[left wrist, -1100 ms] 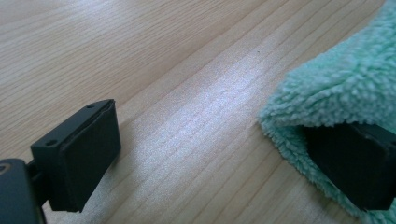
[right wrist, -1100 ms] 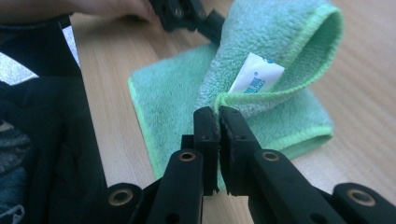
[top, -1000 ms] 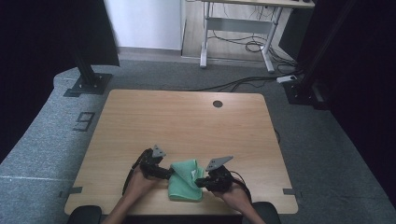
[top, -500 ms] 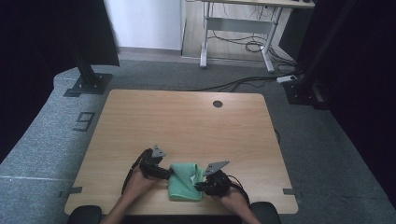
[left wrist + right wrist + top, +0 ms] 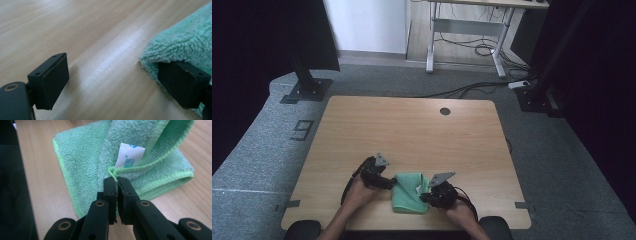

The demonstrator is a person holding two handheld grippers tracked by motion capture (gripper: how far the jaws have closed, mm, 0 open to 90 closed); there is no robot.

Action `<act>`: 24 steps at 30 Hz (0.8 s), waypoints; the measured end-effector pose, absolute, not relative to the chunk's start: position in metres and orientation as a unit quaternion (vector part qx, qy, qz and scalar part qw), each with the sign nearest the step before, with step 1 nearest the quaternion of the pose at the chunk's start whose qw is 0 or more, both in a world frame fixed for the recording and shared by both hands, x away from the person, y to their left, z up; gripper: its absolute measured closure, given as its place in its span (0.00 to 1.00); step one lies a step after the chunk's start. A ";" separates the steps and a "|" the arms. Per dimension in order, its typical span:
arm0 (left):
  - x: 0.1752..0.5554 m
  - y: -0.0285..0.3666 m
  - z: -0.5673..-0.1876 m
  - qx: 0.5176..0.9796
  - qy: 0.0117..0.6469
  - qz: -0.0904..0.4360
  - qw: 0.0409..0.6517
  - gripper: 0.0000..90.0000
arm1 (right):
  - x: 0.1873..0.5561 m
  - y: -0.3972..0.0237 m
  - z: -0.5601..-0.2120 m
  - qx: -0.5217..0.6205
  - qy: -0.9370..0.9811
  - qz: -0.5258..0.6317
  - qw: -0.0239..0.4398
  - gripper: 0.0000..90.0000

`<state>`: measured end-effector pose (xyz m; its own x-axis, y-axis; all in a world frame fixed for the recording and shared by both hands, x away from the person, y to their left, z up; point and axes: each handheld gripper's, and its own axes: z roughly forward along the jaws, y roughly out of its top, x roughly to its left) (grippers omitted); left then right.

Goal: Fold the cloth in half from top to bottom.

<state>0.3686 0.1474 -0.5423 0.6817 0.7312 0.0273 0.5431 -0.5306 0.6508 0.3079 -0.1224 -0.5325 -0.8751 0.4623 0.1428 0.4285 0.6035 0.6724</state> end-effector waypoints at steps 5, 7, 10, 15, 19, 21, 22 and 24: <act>0.380 0.150 -0.544 0.852 0.386 0.155 0.318 0.12 | 0.322 -0.119 -0.532 0.253 0.895 0.366 0.039 0.94; 0.387 0.152 -0.545 0.848 0.393 0.156 0.321 0.12 | 0.329 -0.118 -0.532 0.257 0.894 0.364 0.045 0.94; 0.397 0.153 -0.546 0.841 0.403 0.155 0.326 0.12 | 0.341 -0.119 -0.532 0.265 0.891 0.365 0.050 0.94; 0.409 0.154 -0.547 0.839 0.405 0.154 0.330 0.12 | 0.359 -0.122 -0.533 0.286 0.883 0.370 0.052 0.94; 0.405 0.150 -0.541 0.854 0.381 0.167 0.314 0.17 | 0.361 -0.123 -0.533 0.287 0.881 0.373 0.048 0.94; 0.402 0.149 -0.538 0.862 0.369 0.159 0.309 0.18 | 0.360 -0.123 -0.533 0.285 0.881 0.375 0.051 0.93; 0.401 0.149 -0.536 0.865 0.365 0.156 0.307 0.18 | 0.360 -0.123 -0.533 0.285 0.881 0.375 0.050 0.93; 0.398 0.150 -0.532 0.872 0.356 0.143 0.304 0.18 | 0.360 -0.124 -0.532 0.287 0.880 0.375 0.049 0.92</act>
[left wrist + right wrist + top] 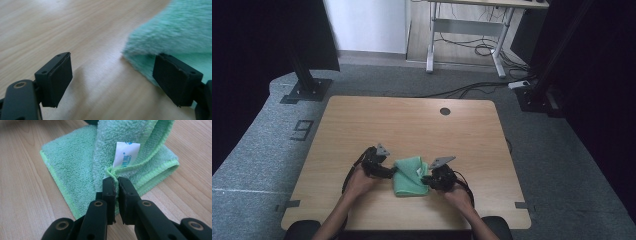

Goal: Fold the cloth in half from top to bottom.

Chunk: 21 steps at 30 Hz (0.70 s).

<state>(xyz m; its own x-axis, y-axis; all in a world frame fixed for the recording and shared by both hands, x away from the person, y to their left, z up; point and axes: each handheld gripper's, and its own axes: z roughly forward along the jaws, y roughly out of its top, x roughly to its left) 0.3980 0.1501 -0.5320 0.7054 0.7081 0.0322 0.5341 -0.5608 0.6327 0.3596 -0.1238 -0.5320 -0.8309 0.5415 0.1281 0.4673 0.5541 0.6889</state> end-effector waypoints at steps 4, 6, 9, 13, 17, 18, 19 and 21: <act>0.396 0.152 -0.520 0.875 0.351 0.128 0.307 0.18 | 0.360 -0.125 -0.533 0.288 0.878 0.378 0.047 0.91; 0.399 0.152 -0.512 0.874 0.353 0.127 0.310 0.17 | 0.361 -0.125 -0.533 0.289 0.878 0.379 0.046 0.91; 0.406 0.146 -0.502 0.870 0.354 0.127 0.318 0.17 | 0.361 -0.125 -0.534 0.289 0.877 0.381 0.046 0.90; 0.415 0.130 -0.490 0.873 0.343 0.124 0.324 0.19 | 0.361 -0.127 -0.536 0.293 0.873 0.388 0.042 0.89; 0.421 0.109 -0.477 0.877 0.329 0.126 0.326 0.26 | 0.361 -0.128 -0.537 0.296 0.870 0.391 0.040 0.88; 0.423 0.105 -0.474 0.878 0.325 0.125 0.328 0.27 | 0.361 -0.128 -0.537 0.297 0.870 0.392 0.040 0.88; 0.424 0.100 -0.471 0.880 0.321 0.121 0.330 0.30 | 0.361 -0.129 -0.537 0.298 0.869 0.392 0.039 0.88; 0.427 0.090 -0.465 0.883 0.315 0.113 0.330 0.35 | 0.362 -0.129 -0.537 0.297 0.869 0.394 0.038 0.88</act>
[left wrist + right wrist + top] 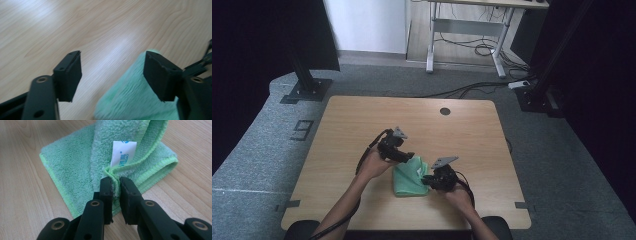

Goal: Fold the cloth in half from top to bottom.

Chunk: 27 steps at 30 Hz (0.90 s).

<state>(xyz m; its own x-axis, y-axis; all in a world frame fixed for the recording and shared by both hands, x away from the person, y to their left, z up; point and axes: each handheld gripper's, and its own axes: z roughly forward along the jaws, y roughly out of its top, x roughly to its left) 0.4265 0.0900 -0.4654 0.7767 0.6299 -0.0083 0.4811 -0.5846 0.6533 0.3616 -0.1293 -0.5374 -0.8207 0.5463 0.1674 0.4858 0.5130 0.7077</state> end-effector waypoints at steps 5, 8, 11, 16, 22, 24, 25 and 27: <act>0.432 0.068 -0.462 0.893 0.301 0.085 0.325 0.45 | 0.362 -0.130 -0.538 0.300 0.866 0.398 0.034 0.88; 0.434 0.057 -0.466 0.899 0.298 0.070 0.315 0.50 | 0.362 -0.131 -0.539 0.300 0.866 0.399 0.035 0.88; 0.433 0.050 -0.472 0.907 0.291 0.057 0.300 0.57 | 0.362 -0.131 -0.539 0.300 0.865 0.400 0.033 0.87; 0.431 0.051 -0.474 0.914 0.289 0.047 0.280 0.82 | 0.363 -0.132 -0.539 0.302 0.864 0.401 0.031 0.87; 0.424 0.060 -0.468 0.915 0.284 0.032 0.285 0.95 | 0.362 -0.131 -0.538 0.302 0.865 0.401 0.033 0.86; 0.419 0.063 -0.465 0.914 0.282 0.032 0.288 0.96 | 0.362 -0.132 -0.538 0.302 0.863 0.402 0.032 0.86; 0.417 0.065 -0.464 0.914 0.281 0.032 0.291 0.96 | 0.362 -0.132 -0.537 0.302 0.862 0.406 0.030 0.85; 0.412 0.069 -0.462 0.913 0.280 0.033 0.294 0.95 | 0.363 -0.134 -0.536 0.306 0.858 0.412 0.025 0.84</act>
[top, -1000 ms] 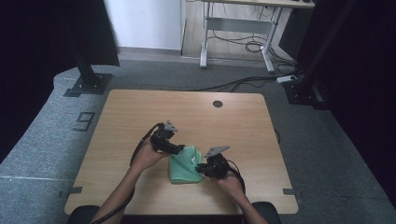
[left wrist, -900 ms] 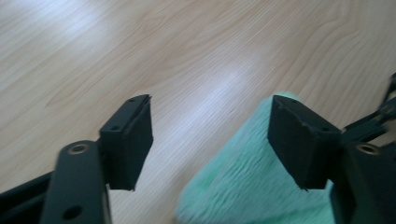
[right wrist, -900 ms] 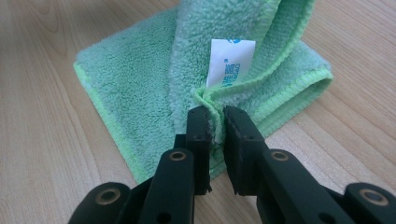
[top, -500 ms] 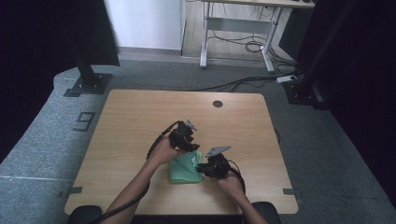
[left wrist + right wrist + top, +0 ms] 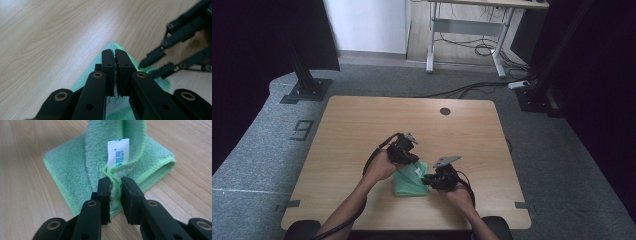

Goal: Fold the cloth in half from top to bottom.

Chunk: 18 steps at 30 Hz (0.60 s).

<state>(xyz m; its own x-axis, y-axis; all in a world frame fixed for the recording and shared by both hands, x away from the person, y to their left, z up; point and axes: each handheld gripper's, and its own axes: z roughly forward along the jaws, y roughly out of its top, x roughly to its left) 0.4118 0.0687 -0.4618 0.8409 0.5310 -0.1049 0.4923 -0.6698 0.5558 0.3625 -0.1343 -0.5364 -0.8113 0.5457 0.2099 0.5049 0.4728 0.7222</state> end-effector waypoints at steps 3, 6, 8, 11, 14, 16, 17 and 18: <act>0.405 0.074 -0.460 0.912 0.280 0.035 0.299 0.95 | 0.363 -0.139 -0.535 0.312 0.851 0.421 0.019 0.83; 0.398 0.082 -0.462 0.909 0.284 0.036 0.303 0.95 | 0.363 -0.141 -0.533 0.316 0.848 0.424 0.020 0.82; 0.393 0.087 -0.463 0.909 0.285 0.036 0.302 0.95 | 0.362 -0.142 -0.532 0.313 0.849 0.425 0.019 0.80; 0.386 0.093 -0.466 0.907 0.288 0.032 0.306 0.95 | 0.359 -0.143 -0.532 0.309 0.852 0.421 0.023 0.77; 0.378 0.099 -0.468 0.907 0.288 0.032 0.306 0.95 | 0.357 -0.145 -0.530 0.307 0.854 0.418 0.027 0.73; 0.372 0.102 -0.470 0.906 0.287 0.029 0.309 0.95 | 0.356 -0.147 -0.529 0.307 0.854 0.418 0.032 0.69; 0.368 0.103 -0.471 0.906 0.286 0.030 0.310 0.94 | 0.355 -0.148 -0.528 0.308 0.854 0.418 0.033 0.67; 0.365 0.105 -0.472 0.906 0.287 0.030 0.310 0.94 | 0.354 -0.150 -0.527 0.309 0.854 0.418 0.035 0.65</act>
